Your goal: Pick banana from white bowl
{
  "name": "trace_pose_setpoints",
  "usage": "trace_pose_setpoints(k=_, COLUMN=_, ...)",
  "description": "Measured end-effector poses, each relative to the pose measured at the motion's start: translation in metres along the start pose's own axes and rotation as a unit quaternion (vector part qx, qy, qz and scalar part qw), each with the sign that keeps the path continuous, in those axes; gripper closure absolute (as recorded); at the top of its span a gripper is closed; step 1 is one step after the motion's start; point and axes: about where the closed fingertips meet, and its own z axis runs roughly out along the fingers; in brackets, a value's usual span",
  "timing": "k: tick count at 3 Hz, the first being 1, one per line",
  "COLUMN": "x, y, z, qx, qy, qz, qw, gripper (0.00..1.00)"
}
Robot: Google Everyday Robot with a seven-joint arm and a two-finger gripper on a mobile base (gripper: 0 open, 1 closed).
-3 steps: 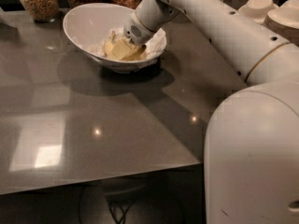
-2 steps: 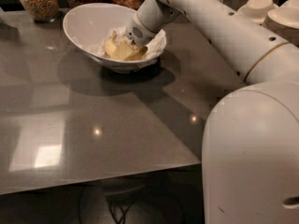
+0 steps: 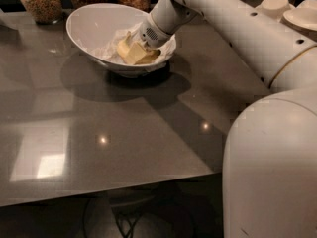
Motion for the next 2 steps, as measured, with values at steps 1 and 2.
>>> trace_pose_setpoints(k=1, x=-0.002, y=0.004, z=-0.01, qx=0.008, qy=-0.013, qz=-0.002, qw=0.9999, gripper=1.0)
trace_pose_setpoints(k=2, x=-0.005, y=0.014, z=-0.024, qx=0.012, qy=-0.034, qz=-0.006, qw=0.9993, gripper=1.0)
